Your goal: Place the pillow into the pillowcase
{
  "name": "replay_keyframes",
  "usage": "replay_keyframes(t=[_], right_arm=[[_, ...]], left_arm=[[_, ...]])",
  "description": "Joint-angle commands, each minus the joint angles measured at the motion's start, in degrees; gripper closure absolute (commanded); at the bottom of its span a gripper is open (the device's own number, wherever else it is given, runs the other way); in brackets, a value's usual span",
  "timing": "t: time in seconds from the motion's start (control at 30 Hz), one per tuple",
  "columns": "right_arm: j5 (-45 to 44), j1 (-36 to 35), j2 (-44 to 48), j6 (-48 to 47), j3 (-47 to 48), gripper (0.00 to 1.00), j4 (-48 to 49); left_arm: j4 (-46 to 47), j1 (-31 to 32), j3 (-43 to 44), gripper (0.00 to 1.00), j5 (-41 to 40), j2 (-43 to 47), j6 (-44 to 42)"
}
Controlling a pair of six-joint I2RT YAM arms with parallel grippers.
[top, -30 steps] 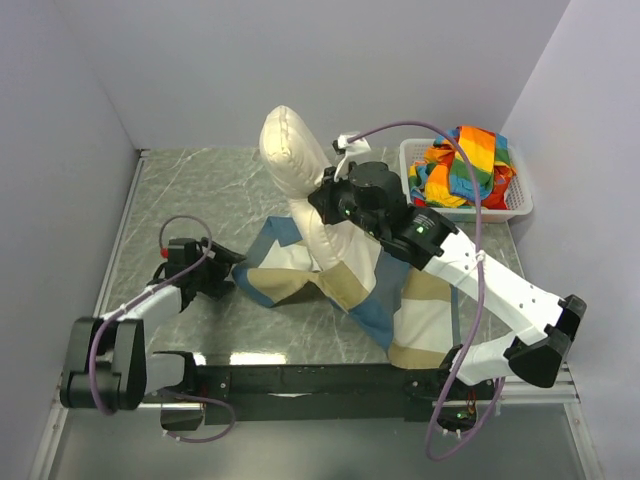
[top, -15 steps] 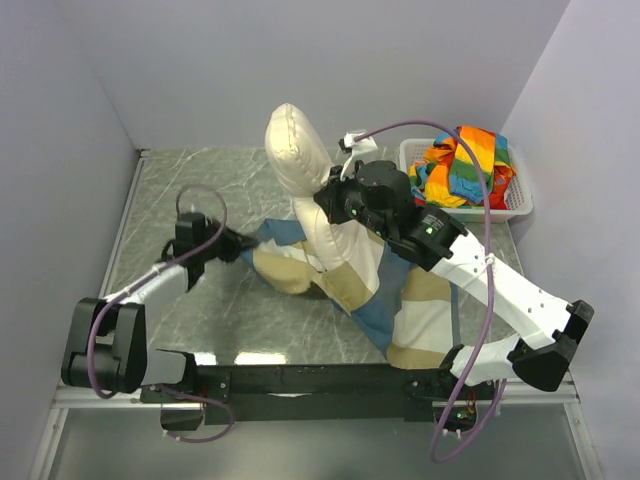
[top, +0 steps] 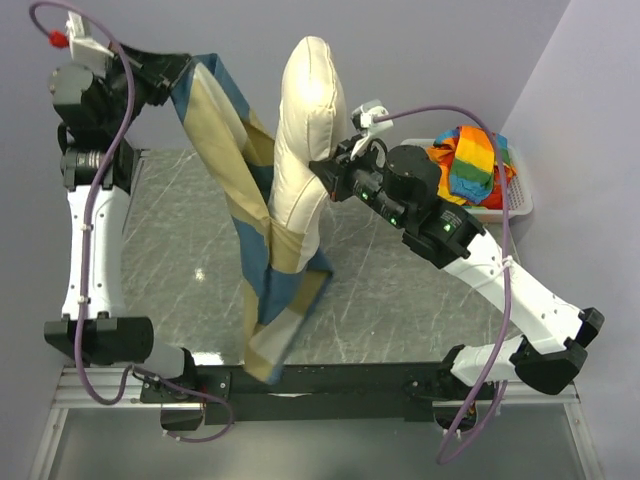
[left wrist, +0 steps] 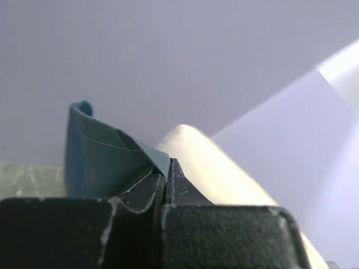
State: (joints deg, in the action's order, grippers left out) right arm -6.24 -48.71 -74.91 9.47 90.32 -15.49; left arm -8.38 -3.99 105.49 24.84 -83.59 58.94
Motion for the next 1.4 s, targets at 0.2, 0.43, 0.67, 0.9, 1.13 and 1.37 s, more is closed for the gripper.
replay_keyframes(t=[0.2, 0.43, 0.67, 0.9, 1.13, 1.37], right_arm=[[-5.2, -1.0, -2.9, -3.1, 2.4, 1.00, 7.8], [-13.2, -0.1, -8.4, -17.0, 23.9, 1.00, 4.8], [-7.6, -3.9, -16.8, -24.2, 37.7, 1.00, -2.4], [-9.9, -14.0, -21.9, -25.1, 17.9, 1.00, -5.2], [-4.2, -17.1, -27.0, -9.6, -4.4, 1.00, 4.4], [-7.3, -17.0, -28.8, 5.0, 0.2, 0.51, -5.6]], left_arm=[[-1.8, 8.3, 24.1, 0.99, 14.5, -17.0, -0.8], [3.1, 9.8, 25.0, 0.99, 12.3, -17.8, 3.3], [2.8, 1.4, 12.7, 0.99, 2.8, -7.8, 2.7], [0.8, -3.0, -23.9, 0.99, -1.4, 6.1, 0.3], [0.5, -4.4, -56.2, 0.99, -13.6, 16.9, 0.6], [-2.0, -4.4, -66.9, 0.99, -21.0, 23.7, 0.4]])
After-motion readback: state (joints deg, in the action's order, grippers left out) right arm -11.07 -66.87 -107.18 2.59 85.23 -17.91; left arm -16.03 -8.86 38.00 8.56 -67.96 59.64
